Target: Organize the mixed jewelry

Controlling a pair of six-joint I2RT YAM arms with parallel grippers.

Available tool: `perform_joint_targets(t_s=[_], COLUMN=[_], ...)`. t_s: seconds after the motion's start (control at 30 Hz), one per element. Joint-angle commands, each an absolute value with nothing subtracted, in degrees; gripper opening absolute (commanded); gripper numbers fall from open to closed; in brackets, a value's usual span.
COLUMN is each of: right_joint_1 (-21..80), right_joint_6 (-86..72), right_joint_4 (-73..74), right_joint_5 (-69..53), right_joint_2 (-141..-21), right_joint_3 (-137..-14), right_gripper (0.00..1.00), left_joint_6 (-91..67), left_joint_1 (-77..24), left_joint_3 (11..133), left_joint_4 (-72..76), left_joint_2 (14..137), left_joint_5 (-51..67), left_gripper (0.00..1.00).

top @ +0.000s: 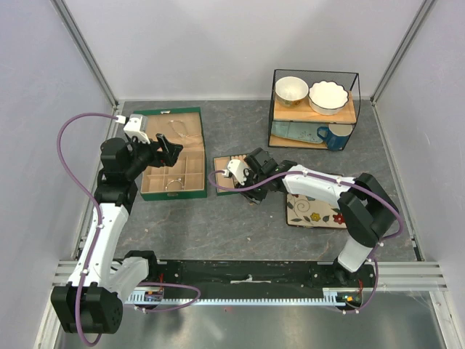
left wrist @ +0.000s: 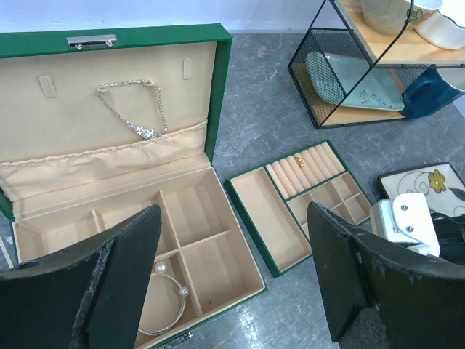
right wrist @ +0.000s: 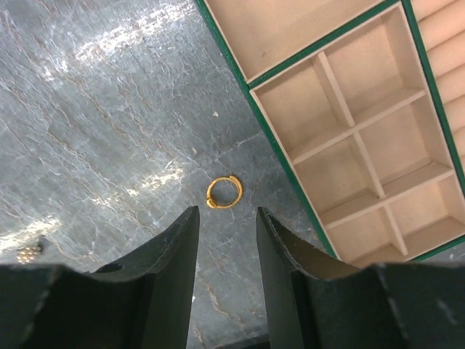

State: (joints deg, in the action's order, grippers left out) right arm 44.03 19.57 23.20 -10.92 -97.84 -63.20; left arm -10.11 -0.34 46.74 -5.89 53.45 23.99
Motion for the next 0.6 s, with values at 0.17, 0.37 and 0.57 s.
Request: perform_joint_targets(t_s=[0.17, 0.37, 0.57], right_joint_1=[44.8, 45.5, 45.6], right_joint_6=[35.2, 38.3, 39.4], right_joint_4=[29.9, 32.3, 32.3], right_joint_5=[-14.2, -15.5, -15.3], right_joint_2=[-100.9, -101.8, -102.7], right_joint_3=[-67.4, -67.2, -67.6], right_gripper=[0.41, 0.40, 0.39], left_joint_6=[-7.8, -7.9, -7.9], left_joint_1=[-0.1, 1.5, 1.6], left_joint_3=[48.0, 48.1, 48.2], left_joint_4=[-5.2, -5.3, -5.1], left_joint_2=[52.5, 52.7, 52.9], left_joint_5=[22.6, 22.1, 22.1], left_gripper=[0.88, 0.88, 0.88])
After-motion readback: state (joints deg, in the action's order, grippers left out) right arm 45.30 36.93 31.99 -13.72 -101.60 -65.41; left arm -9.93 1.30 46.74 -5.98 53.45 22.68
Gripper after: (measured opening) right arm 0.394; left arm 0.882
